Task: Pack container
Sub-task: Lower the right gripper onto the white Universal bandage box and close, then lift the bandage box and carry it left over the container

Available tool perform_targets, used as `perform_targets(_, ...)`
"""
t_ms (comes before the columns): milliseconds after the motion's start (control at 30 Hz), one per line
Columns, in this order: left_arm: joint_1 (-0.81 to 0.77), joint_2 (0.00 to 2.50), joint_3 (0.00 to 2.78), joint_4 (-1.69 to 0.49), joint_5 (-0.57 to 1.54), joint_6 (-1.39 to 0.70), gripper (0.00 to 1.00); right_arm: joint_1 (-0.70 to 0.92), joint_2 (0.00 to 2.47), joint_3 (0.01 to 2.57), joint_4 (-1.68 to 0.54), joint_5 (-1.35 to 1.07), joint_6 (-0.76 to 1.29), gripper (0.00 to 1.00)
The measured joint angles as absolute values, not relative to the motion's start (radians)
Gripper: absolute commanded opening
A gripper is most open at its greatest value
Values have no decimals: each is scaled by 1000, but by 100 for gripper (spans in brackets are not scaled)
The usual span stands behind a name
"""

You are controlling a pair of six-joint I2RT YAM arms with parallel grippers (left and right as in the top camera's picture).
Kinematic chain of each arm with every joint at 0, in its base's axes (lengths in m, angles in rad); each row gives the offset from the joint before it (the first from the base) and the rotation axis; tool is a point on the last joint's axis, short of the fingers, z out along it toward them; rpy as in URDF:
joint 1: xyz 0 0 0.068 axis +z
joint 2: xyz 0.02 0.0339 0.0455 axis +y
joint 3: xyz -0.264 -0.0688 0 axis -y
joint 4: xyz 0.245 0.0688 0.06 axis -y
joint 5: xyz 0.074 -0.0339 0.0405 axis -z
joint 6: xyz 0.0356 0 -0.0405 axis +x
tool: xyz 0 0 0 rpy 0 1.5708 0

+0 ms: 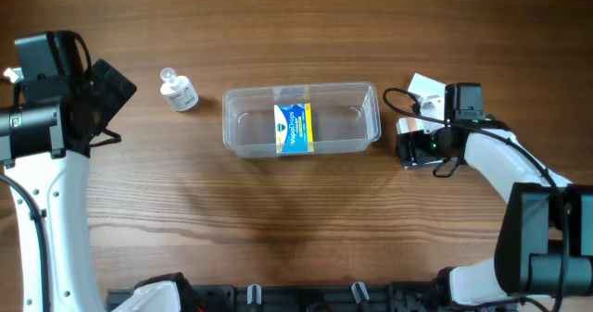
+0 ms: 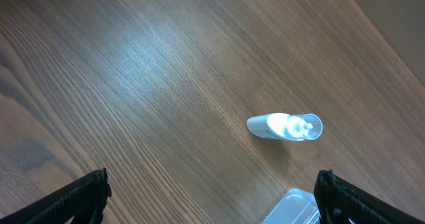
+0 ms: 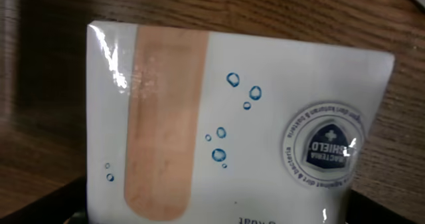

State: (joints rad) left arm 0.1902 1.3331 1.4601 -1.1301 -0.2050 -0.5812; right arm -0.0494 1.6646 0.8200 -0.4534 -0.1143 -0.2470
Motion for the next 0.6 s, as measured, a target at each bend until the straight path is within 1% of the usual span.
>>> perform_targets(33,190,1333,1460,-1130,-205,-581,100,-48,1666,821,-453,-110,-247,95)
perform_targets(67,190,1333,1460,-1130,-205,-581,100,-48,1668,823,-454,-104,-247,90)
perform_targets(133,190,1333,1460,-1130,-205,-581,100,-48,1672,826,-455,-89,-248,88)
perform_targets(200,190,1333,1460,-1130,-205,-581,100,-48,1673,827,-454,-84,-247,89)
perform_targets(267,190,1333,1460,-1130,-205,-581,100,-48,1673,827,-454,-83,-242,93)
perform_targets(300,190,1333,1460,-1130,-205,-581,100,-48,1673,828,-455,-82,-236,93)
perform_targets(400,190,1333,1460,-1130,-205,-581,100,-48,1673,829,-462,-77,-227,86)
perform_targets(433,190,1333,1460,-1130,-205,-581,100,-48,1673,830,-463,-74,-224,79)
perform_targets(467,190,1333,1460,-1130,-205,-581,100,-48,1673,830,-464,-70,-221,76)
perform_targets(533,190,1333,1460,-1130,-205,-581,100,-48,1678,843,-487,-67,-206,71)
perform_targets(600,190,1333,1460,-1130,-205,-581,100,-48,1683,868,-528,-67,-187,71)
